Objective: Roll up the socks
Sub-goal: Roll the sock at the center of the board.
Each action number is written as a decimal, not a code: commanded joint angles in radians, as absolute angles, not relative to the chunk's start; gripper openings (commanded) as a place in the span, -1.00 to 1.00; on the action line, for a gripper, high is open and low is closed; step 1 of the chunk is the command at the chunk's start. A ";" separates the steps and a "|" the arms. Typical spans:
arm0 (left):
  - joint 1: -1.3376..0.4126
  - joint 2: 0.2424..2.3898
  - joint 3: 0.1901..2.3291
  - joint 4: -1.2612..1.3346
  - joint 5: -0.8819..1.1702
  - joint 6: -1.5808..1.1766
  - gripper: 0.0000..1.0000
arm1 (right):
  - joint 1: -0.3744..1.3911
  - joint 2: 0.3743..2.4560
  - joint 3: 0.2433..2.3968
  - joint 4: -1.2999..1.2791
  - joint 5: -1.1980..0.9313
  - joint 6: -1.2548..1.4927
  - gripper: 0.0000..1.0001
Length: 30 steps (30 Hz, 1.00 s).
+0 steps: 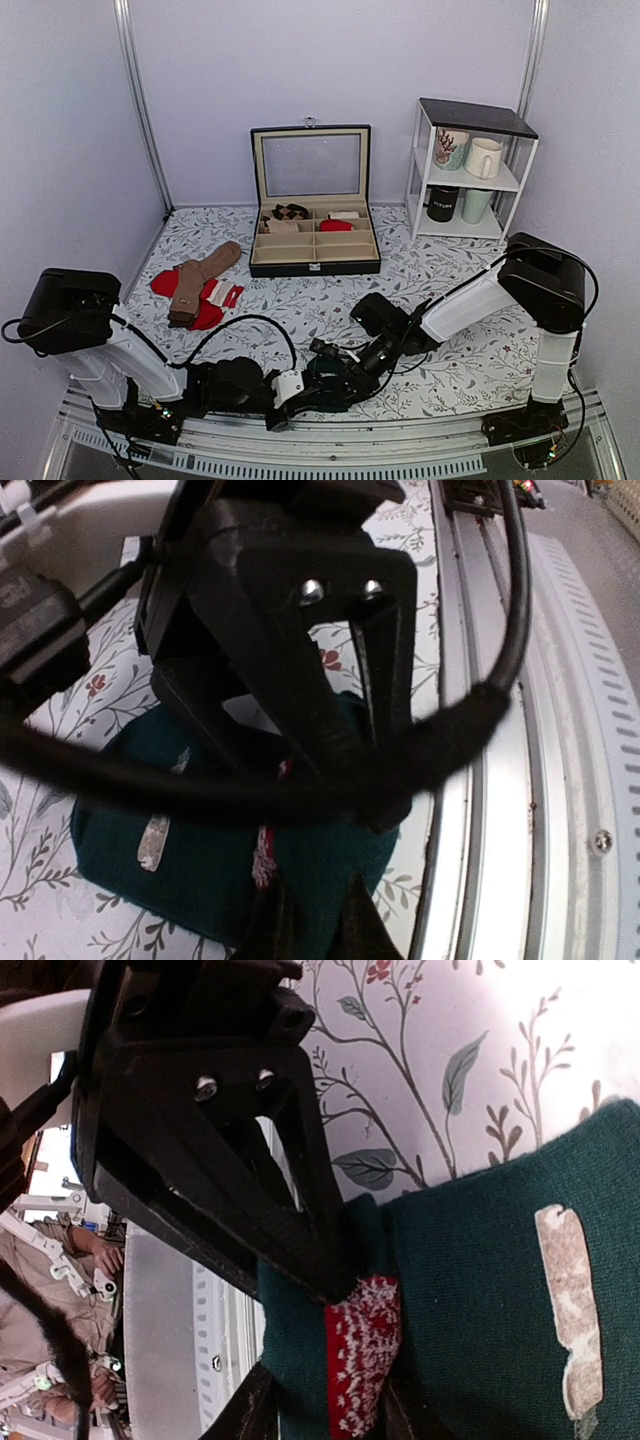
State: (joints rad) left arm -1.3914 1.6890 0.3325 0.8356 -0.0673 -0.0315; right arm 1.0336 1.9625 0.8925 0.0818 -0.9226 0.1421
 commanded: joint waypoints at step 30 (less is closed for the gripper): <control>-1.210 1.752 0.420 0.477 0.344 -0.385 -1.00 | 1.353 1.537 0.580 0.285 0.039 -0.278 0.15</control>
